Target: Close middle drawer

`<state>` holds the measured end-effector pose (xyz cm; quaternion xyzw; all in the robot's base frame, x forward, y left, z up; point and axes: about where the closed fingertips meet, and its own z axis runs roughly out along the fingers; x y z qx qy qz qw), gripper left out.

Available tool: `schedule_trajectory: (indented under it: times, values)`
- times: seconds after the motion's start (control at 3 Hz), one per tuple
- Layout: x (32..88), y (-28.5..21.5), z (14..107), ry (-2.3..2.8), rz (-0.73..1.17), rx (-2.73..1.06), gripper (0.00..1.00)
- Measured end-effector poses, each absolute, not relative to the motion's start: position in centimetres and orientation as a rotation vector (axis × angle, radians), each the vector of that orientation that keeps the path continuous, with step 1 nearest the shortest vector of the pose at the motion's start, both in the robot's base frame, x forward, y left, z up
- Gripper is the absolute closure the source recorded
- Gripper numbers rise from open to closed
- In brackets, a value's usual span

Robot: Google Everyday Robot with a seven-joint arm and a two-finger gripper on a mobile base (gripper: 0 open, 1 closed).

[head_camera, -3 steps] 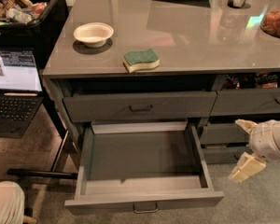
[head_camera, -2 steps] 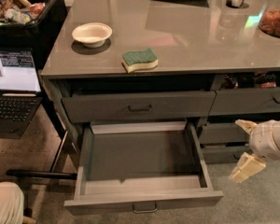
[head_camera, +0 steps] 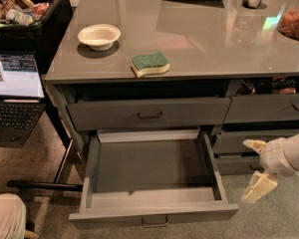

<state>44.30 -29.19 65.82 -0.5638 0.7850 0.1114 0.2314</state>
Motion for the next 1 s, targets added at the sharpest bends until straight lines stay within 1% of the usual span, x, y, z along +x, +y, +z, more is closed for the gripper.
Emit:
schedule_trajectory:
  times: [0.33, 1.0]
  values:
    - [42.1, -28.5, 61.0, 2.179, 0.487, -1.585, 0.17]
    - [37.4, -27.1, 52.9, 2.199, 0.763, -1.611, 0.63]
